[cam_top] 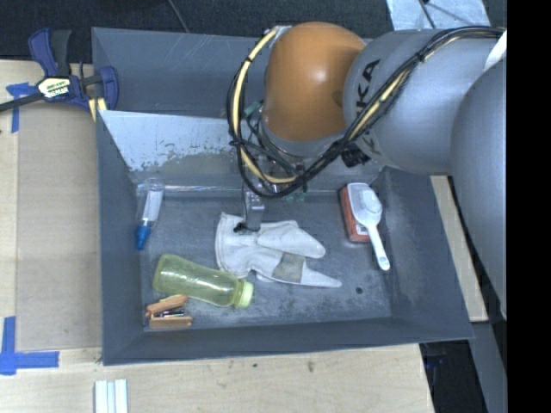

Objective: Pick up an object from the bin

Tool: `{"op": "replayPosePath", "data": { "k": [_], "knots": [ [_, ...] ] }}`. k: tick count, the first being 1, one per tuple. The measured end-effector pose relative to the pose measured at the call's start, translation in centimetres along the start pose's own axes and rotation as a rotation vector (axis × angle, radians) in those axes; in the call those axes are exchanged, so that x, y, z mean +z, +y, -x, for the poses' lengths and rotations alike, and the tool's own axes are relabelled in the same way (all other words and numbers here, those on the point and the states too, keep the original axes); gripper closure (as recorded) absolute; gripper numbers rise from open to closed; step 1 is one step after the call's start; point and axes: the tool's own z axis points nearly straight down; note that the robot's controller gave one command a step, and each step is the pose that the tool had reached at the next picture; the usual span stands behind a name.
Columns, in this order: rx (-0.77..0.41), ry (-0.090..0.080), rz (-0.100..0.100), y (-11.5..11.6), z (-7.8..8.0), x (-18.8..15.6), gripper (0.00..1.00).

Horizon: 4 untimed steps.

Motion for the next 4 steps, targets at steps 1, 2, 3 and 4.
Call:
{"op": "replayPosePath", "data": {
  "k": [1, 2, 3, 4],
  "knots": [
    [0.002, -0.008, 0.001, -0.1, 0.1, -0.5, 0.00],
    [0.005, -0.014, 0.002, -3.8, 0.5, 4.2, 0.00],
    [0.005, 0.002, -0.004, -5.1, -1.2, 6.6, 0.00],
    [0.046, -0.009, 0.001, -4.2, -1.1, 5.9, 0.00]
  ]
}}
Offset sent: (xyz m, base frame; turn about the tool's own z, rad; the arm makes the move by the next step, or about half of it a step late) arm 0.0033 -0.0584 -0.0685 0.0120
